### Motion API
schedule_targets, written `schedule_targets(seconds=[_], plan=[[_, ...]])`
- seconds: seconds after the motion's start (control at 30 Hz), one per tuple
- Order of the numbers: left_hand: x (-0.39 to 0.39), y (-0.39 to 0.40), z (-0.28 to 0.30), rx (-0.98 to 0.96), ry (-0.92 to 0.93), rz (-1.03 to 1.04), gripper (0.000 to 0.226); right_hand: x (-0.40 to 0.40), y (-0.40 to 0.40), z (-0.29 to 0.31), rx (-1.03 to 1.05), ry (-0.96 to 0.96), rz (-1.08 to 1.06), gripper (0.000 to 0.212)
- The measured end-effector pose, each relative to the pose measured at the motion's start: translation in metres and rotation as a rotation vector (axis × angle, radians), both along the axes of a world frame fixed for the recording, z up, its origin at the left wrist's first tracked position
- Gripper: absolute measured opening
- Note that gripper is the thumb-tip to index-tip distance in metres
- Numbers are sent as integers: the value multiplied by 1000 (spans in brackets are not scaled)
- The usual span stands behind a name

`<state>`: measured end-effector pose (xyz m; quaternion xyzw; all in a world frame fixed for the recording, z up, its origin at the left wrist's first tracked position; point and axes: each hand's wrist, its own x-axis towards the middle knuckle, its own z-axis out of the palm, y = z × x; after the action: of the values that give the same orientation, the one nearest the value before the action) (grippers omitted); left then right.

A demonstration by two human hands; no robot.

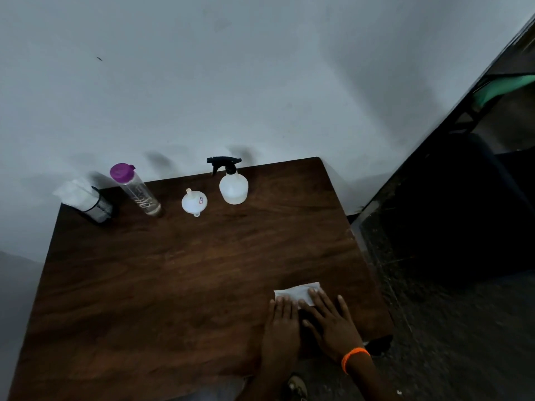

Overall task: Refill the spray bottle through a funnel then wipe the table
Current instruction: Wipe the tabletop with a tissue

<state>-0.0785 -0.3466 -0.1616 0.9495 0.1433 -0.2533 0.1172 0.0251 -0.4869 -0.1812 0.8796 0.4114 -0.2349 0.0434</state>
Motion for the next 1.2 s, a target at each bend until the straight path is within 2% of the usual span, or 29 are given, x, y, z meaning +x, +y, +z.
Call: schedule_targets(seconds=[0.1, 0.13, 0.2, 0.23, 0.37, 0.47, 0.87, 1.2], plan=[[30, 8, 3, -36, 31, -36, 89, 23, 8, -4, -29, 28, -32, 56], [41, 11, 1, -31, 35, -30, 89, 32, 12, -5, -30, 39, -46, 56], [62, 19, -4, 6, 7, 4, 72, 51, 28, -7, -41, 54, -72, 55], [71, 24, -5, 12, -4, 29, 71, 59, 36, -6, -38, 41, -70, 55], [107, 46, -2, 33, 7, 72, 86, 94, 69, -3, 34, 17, -34, 65], [129, 69, -6, 9, -32, 119, 72, 115, 96, 3, 112, -1, -18, 68], [191, 171, -5, 36, -163, 123, 68, 191, 195, 1, 159, 16, 24, 75], [248, 199, -1, -31, -260, 136, 64, 248, 220, 0, 160, -14, -41, 84]])
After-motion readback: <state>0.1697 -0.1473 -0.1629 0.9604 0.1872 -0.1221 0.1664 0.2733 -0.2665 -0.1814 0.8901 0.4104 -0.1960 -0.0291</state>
